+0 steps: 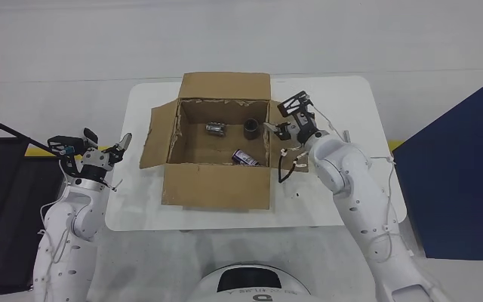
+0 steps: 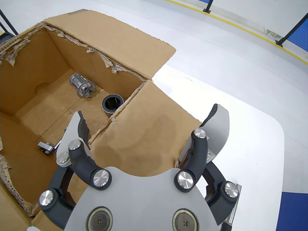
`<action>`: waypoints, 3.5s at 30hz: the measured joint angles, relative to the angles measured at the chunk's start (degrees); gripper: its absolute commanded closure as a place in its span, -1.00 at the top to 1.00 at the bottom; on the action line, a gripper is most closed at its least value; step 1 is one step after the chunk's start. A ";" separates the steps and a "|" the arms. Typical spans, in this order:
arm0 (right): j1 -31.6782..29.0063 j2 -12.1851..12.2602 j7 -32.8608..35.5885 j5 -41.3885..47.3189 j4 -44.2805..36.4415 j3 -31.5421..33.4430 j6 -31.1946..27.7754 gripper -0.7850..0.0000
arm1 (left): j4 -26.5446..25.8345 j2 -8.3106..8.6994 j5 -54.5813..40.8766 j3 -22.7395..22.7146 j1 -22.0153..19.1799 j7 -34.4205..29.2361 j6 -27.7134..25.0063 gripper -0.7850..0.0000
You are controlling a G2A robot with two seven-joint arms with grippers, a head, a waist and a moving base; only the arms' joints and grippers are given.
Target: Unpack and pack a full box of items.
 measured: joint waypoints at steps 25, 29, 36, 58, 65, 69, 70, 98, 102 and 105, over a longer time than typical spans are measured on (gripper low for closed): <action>25.14 -7.47 4.78 10.01 20.17 -27.98 -10.52 0.83 | 0.00 0.00 0.00 0.00 0.00 0.00 0.00 1.00; 30.90 -10.51 5.79 10.48 28.91 -33.73 -9.35 0.76 | 0.00 0.00 0.00 0.00 0.00 0.00 0.00 1.00; 38.77 -16.16 3.68 11.55 44.06 -41.54 -13.28 0.73 | 0.00 0.00 0.00 0.00 0.00 0.00 0.00 1.00; 47.33 -31.83 -3.76 6.30 77.91 -50.86 -12.33 0.00 | 0.00 0.00 0.00 0.00 0.00 0.00 0.00 1.00; 48.75 -34.10 -5.24 7.66 82.40 -50.50 -18.39 -0.07 | 0.00 0.00 0.00 0.00 0.00 0.00 0.00 1.00; 49.42 -34.60 -6.78 7.64 83.43 -49.89 -15.44 -0.07 | 0.00 0.00 0.00 0.00 0.00 0.00 0.00 1.00; 49.46 -34.75 -7.15 7.88 83.51 -49.67 -15.17 -0.04 | 0.00 0.00 0.00 0.00 0.00 0.00 0.00 1.00; 49.17 -38.71 -9.30 7.17 89.08 -48.78 -15.86 -1.00 | 0.00 0.00 0.00 0.00 0.00 0.00 0.00 1.00; 49.68 -38.65 -10.06 7.52 90.05 -48.34 -17.69 -1.00 | 0.00 0.00 0.00 0.00 0.00 0.00 0.00 1.00; 50.16 -38.40 -10.66 7.79 90.67 -47.96 -18.96 -1.00 | 0.00 0.00 0.00 0.00 0.00 0.00 0.00 1.00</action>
